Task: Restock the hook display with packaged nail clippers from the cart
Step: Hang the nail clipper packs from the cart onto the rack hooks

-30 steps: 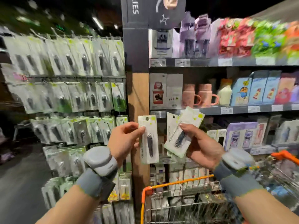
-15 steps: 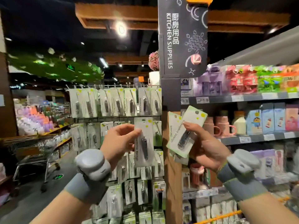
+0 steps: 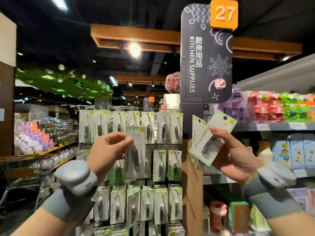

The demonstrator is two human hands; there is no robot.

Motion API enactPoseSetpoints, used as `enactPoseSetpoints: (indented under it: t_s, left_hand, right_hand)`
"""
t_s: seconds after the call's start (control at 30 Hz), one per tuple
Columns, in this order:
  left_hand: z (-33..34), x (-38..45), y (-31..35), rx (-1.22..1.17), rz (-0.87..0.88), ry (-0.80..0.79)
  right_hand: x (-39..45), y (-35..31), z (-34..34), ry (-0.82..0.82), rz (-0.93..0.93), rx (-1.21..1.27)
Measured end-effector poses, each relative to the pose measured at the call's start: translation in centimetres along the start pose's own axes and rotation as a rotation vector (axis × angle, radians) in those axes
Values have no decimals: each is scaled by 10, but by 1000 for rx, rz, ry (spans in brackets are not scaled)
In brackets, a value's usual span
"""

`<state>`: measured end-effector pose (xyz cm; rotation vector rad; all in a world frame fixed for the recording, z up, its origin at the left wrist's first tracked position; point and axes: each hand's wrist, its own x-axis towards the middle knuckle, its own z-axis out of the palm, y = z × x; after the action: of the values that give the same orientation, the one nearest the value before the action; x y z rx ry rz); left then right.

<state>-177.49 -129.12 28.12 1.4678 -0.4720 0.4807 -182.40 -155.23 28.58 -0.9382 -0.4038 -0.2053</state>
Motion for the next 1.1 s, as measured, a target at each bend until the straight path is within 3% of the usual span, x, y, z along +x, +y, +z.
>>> enactPoseSetpoints:
  t_s: [0.37,0.8,1.1]
  left_hand:
    - [70,87,-5,86,57,-73]
    - [129,142,-10,-13,47,-138]
    - [134,152,-27,296,200,-42]
  right_hand:
    - [69,-13,-19,-49,-41,47]
    - [116,-28,-33,-33,-81,13]
    - [122,-23,-37,-57,-81,6]
